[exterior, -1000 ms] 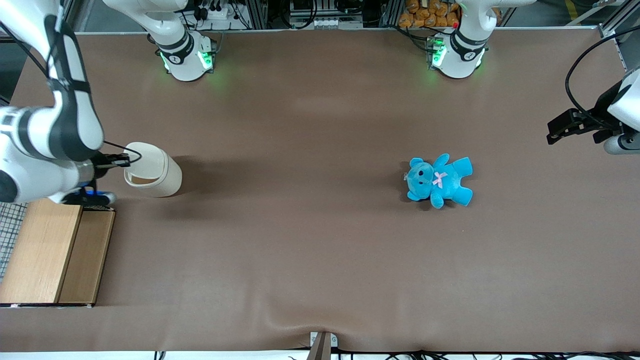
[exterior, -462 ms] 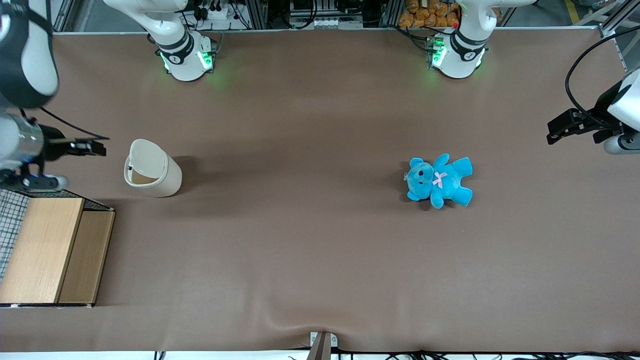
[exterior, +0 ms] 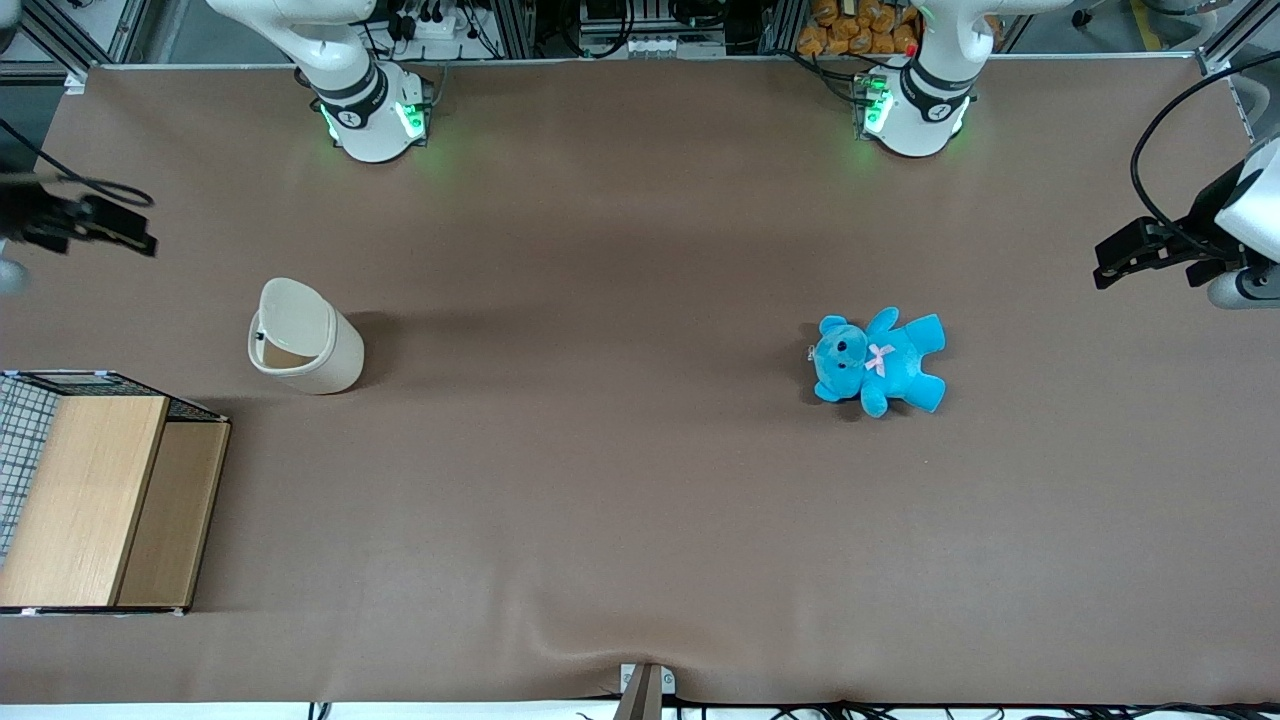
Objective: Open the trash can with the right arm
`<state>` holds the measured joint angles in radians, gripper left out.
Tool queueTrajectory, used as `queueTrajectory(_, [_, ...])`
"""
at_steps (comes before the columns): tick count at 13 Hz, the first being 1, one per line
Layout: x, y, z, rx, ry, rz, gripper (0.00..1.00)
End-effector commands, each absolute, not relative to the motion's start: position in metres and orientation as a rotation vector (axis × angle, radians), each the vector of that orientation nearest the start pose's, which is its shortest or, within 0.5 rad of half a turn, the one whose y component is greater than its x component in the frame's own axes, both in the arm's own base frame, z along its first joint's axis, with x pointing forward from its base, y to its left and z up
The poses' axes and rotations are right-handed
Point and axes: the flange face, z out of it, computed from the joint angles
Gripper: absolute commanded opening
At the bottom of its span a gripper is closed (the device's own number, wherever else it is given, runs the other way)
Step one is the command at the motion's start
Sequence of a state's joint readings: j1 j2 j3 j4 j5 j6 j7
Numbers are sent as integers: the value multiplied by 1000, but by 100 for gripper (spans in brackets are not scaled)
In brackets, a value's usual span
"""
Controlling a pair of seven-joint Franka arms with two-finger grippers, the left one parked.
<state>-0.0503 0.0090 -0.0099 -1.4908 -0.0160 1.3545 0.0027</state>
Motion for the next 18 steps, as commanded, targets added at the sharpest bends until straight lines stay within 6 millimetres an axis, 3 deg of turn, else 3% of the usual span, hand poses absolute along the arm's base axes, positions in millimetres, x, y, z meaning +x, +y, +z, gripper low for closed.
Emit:
queueTrajectory(1, [525,-35,666,-3113,194,242,100])
queueTrajectory(4, [517,-33,692,-3094,235,203,100])
queueTrajectory(8, [516,-32,707,-3098,242,149,100])
queueTrajectory(18, [517,-34,706,-3106,232,151,100])
